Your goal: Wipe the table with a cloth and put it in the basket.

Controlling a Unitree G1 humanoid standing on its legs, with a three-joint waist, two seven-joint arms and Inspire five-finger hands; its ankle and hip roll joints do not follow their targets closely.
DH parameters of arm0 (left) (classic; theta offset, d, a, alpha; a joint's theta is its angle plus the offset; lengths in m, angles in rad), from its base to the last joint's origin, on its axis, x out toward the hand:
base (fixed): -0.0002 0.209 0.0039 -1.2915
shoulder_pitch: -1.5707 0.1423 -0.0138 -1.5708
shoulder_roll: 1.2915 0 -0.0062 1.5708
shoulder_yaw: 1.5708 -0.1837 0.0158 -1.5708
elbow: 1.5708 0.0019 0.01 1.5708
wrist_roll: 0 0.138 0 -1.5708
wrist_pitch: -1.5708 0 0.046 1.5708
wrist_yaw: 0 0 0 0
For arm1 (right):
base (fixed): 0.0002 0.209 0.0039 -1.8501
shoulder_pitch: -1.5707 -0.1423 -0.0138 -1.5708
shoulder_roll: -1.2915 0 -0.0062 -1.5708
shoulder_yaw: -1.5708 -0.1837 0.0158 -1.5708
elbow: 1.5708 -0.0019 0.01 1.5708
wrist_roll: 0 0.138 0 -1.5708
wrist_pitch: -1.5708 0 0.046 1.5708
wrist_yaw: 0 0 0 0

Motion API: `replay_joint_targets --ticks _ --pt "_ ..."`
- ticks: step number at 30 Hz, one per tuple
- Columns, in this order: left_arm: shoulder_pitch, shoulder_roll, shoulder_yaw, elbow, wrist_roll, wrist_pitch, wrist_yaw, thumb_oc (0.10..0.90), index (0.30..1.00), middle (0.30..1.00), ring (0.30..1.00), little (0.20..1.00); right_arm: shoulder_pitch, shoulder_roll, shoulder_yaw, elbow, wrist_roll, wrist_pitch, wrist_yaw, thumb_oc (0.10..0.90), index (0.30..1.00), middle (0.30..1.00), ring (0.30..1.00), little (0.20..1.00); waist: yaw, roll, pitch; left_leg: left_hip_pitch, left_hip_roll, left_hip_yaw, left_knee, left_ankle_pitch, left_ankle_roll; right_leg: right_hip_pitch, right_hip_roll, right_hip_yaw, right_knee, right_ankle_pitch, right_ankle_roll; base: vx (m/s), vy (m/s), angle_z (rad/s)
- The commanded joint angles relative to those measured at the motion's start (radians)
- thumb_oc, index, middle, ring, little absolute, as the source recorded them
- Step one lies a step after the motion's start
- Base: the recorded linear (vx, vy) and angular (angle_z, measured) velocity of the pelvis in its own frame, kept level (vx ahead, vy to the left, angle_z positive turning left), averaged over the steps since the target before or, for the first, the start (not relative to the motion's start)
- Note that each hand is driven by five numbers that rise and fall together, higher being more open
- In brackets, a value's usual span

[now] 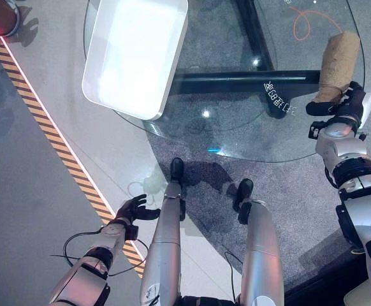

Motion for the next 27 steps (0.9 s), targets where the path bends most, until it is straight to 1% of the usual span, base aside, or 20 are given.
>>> replay_joint_targets --ticks 1,6,8,13,18,19,20,21,22,27 --pt "0.081 -0.012 -0.027 0.012 -0.028 0.012 0.001 0.800 0.900 0.900 0.900 0.900 -0.096 -0.126 0.052 -0.005 0.014 -0.036 -0.022 0.800 0.900 0.900 0.900 0.900 0.003 0.044 -0.023 -0.012 0.000 0.012 0.168 -0.158 0.066 -0.010 -0.004 0.004 -0.133 0.153 0.003 0.00 0.000 0.00" --pt "0.085 -0.017 -0.033 0.007 -0.031 0.013 0.003 0.800 0.900 0.900 0.900 0.900 -0.098 -0.120 0.053 0.002 0.026 -0.041 -0.021 0.800 0.900 0.900 0.900 0.900 0.005 0.048 -0.023 -0.014 -0.001 0.012 0.168 -0.158 0.068 -0.013 -0.005 0.005 -0.132 0.153 0.003 0.00 0.000 0.00" --pt "0.087 -0.022 -0.035 0.006 -0.029 0.011 0.006 0.800 0.900 0.900 0.900 0.900 -0.095 -0.119 0.048 0.004 0.063 -0.051 -0.011 0.800 0.900 0.900 0.900 0.900 0.006 0.049 -0.023 -0.018 -0.002 0.011 0.170 -0.158 0.068 -0.018 -0.006 0.005 -0.129 0.153 0.002 0.00 0.000 0.00" --pt "0.093 -0.021 -0.038 0.004 -0.029 0.007 0.007 0.800 0.900 0.900 0.900 0.900 -0.096 -0.113 0.038 0.011 0.059 -0.059 -0.006 0.800 0.900 0.900 0.900 0.900 0.009 0.051 -0.023 -0.025 -0.004 0.007 0.172 -0.158 0.069 -0.024 -0.004 0.006 -0.122 0.152 0.003 0.00 0.000 0.00" --pt "0.093 -0.023 -0.039 -0.002 -0.024 0.014 0.006 0.800 0.900 0.900 0.900 0.900 -0.102 -0.108 0.044 0.015 0.045 -0.046 0.024 0.800 0.900 0.900 0.900 0.900 0.013 0.054 -0.023 -0.030 -0.007 0.005 0.174 -0.155 0.070 -0.032 -0.003 0.007 -0.116 0.154 0.004 0.00 0.000 0.00" --pt "0.093 -0.024 -0.043 -0.003 -0.027 0.012 0.008 0.800 0.900 0.900 0.900 0.900 -0.106 -0.108 0.054 0.014 0.036 -0.036 0.033 0.762 0.867 0.867 0.867 0.862 0.013 0.053 -0.023 -0.032 -0.009 0.005 0.173 -0.155 0.071 -0.033 -0.003 0.006 -0.120 0.156 0.003 0.00 0.000 0.00" --pt "0.093 -0.024 -0.044 -0.003 -0.027 0.012 0.009 0.800 0.900 0.900 0.900 0.900 -0.107 -0.108 0.056 0.013 0.035 -0.033 0.036 0.690 0.806 0.806 0.806 0.790 0.013 0.053 -0.023 -0.032 -0.009 0.005 0.173 -0.155 0.071 -0.033 -0.003 0.006 -0.122 0.157 0.004 0.00 0.000 0.00" --pt "0.093 -0.023 -0.044 -0.003 -0.028 0.011 0.008 0.800 0.900 0.900 0.900 0.900 -0.110 -0.108 0.061 0.012 0.033 -0.027 0.041 0.372 0.533 0.533 0.533 0.472 0.014 0.053 -0.023 -0.033 -0.009 0.005 0.170 -0.154 0.070 -0.034 -0.003 0.006 -0.124 0.158 0.004 0.00 0.000 0.00" --pt "0.093 -0.022 -0.042 -0.004 -0.027 0.011 0.007 0.800 0.900 0.900 0.900 0.900 -0.110 -0.109 0.063 0.011 0.028 -0.022 0.043 0.100 0.300 0.300 0.300 0.200 0.014 0.053 -0.023 -0.032 -0.010 0.005 0.167 -0.152 0.070 -0.034 -0.002 0.005 -0.127 0.159 0.004 0.00 0.000 0.00" --pt "0.093 -0.021 -0.045 -0.004 -0.034 0.007 0.004 0.800 0.900 0.900 0.900 0.900 -0.108 -0.105 0.075 0.019 0.018 -0.022 0.059 0.100 0.300 0.300 0.300 0.200 0.015 0.055 -0.023 -0.035 -0.012 0.005 0.166 -0.150 0.072 -0.037 -0.002 0.006 -0.128 0.161 0.005 0.00 0.000 0.00"
